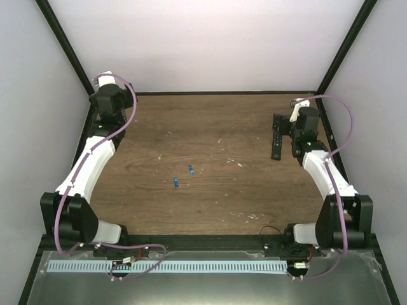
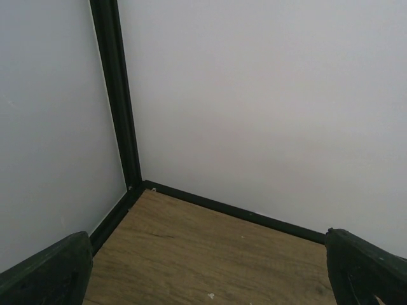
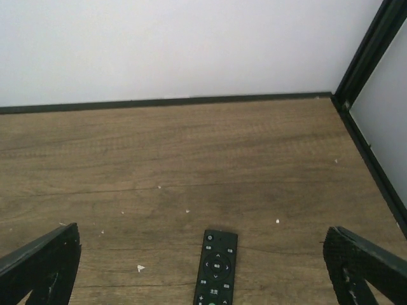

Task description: Load the batteries into the remote control

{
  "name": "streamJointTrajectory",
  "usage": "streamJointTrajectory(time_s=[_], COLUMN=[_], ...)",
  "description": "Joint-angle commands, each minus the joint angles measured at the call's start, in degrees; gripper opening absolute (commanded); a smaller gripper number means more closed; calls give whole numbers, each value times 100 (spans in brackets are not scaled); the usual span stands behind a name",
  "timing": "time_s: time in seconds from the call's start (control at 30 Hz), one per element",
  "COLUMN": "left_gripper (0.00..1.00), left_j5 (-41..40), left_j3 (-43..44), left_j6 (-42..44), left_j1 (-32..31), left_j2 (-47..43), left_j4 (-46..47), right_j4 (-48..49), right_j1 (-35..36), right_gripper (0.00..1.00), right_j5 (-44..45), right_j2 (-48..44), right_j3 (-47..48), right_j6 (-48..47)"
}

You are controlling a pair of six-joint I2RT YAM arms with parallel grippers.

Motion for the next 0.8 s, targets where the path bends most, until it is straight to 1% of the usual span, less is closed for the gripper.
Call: streamJointTrajectory(time_s=[0.0,0.07,0.13,0.4,0.6,0.77], left_gripper=[100,100,100,100,100,100], left_j5=[638,817,873,1359,1758,1788], left_j3=[-76,-113,-57,480,619,748], left_j6=[118,215,209,-198,-459,-447], left_j1=[200,207,187,-71,-159,-170], left_j2=[-34,-1,118,760,1039,1267], left_j4=[-60,0,-101,-1038,-1129,-1203], right_j4=[-1132,-1742,-2139,-3031,-3280,-3326], right_j1=[-43,-47,-34,-21,31,69], right_gripper=[100,100,100,100,100,99], right_j5=[264,279,254,-77,-154,-113], right_j2=[602,959,1273,2417,2857,3069], right_j3=[837,1210,1450,2095,2174,2112], right_j6=[338,568,788,1313,1437,1489])
